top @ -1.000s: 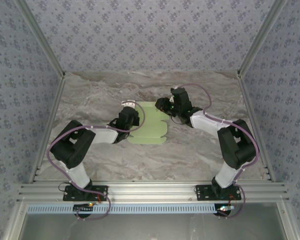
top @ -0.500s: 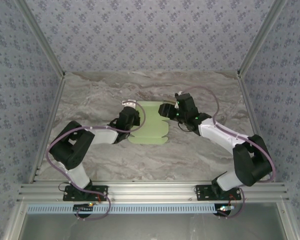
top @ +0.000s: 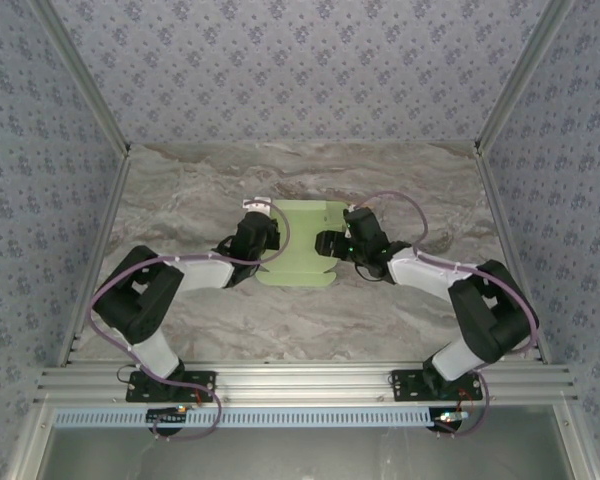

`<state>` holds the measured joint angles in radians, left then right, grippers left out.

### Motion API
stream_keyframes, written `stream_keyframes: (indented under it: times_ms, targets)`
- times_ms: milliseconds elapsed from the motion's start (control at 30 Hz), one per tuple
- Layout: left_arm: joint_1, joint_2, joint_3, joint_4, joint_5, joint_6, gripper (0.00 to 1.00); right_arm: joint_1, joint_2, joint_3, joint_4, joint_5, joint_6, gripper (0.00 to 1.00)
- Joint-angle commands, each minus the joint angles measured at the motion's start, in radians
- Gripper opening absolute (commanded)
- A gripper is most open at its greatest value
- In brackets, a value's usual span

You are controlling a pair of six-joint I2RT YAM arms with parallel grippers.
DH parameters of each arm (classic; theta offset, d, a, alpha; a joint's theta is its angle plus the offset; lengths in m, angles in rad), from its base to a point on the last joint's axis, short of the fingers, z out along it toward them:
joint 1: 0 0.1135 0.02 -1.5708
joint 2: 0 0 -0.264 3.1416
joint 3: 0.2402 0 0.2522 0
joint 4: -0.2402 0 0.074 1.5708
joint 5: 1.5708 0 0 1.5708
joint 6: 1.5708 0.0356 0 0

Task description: Fold the paper box

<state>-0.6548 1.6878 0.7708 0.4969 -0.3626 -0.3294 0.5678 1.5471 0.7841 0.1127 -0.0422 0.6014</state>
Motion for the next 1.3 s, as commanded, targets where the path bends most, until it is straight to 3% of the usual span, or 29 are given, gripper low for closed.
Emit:
stream_keyframes:
  times_ms: [0,500,867,1267]
  targets:
    - [-0.003,-0.046,-0.013,0.011,0.002,0.010,0.13,-0.016,0.044,0.023,0.070,0.024,-0.012,0.80]
    - [-0.004,-0.048,-0.016,0.019,0.009,0.011,0.13,-0.023,0.112,0.027,0.248,-0.003,-0.014,0.77]
    - [-0.003,-0.038,-0.015,0.018,0.012,0.011,0.13,0.011,0.078,0.004,0.305,-0.015,-0.078,0.67]
    - [-0.005,-0.037,-0.012,0.016,0.015,0.010,0.13,0.057,0.146,0.013,0.366,-0.072,-0.066,0.52]
